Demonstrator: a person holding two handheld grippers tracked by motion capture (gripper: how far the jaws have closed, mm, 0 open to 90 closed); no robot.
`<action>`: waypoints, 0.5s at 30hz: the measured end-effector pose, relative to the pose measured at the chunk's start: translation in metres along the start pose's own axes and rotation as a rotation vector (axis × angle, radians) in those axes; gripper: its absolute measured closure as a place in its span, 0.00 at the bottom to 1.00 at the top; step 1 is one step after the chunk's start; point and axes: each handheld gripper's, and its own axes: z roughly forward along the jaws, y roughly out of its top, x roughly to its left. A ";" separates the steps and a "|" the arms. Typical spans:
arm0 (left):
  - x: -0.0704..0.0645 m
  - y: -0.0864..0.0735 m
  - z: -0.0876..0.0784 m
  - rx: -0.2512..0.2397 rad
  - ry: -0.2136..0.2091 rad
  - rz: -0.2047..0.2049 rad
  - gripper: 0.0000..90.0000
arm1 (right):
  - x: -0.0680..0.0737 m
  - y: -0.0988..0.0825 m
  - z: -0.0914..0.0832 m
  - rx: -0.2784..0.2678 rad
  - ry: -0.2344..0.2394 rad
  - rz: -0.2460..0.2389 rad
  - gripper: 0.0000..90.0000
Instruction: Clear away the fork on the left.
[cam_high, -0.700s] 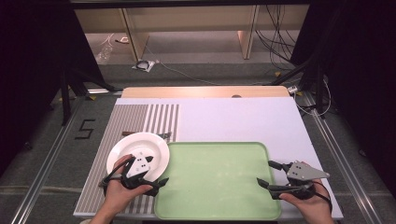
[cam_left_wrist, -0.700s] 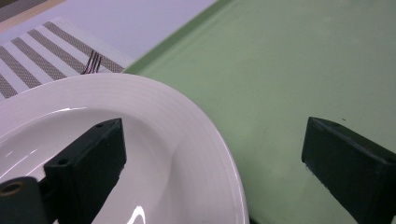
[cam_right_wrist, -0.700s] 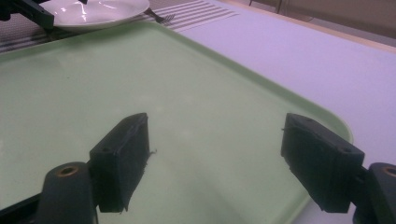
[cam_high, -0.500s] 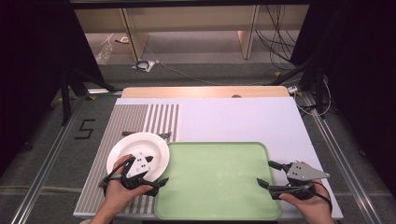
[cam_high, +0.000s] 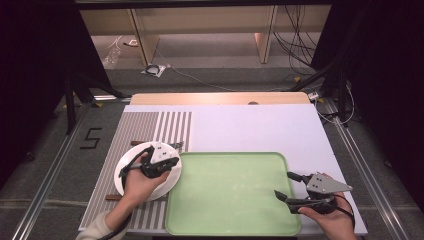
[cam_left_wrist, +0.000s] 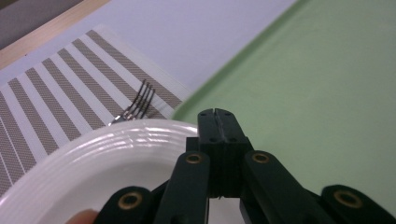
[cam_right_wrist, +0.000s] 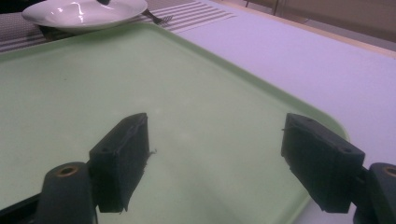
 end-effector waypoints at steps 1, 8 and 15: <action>0.004 0.003 0.005 0.012 0.002 -0.002 1.00 | 0.000 0.000 0.000 0.000 0.000 0.000 0.27; 0.027 0.018 0.048 0.114 -0.012 -0.031 1.00 | -0.001 -0.001 0.000 -0.002 -0.003 0.008 0.27; 0.032 0.025 0.068 0.169 0.005 -0.046 1.00 | -0.001 -0.001 0.000 -0.012 0.002 0.006 0.27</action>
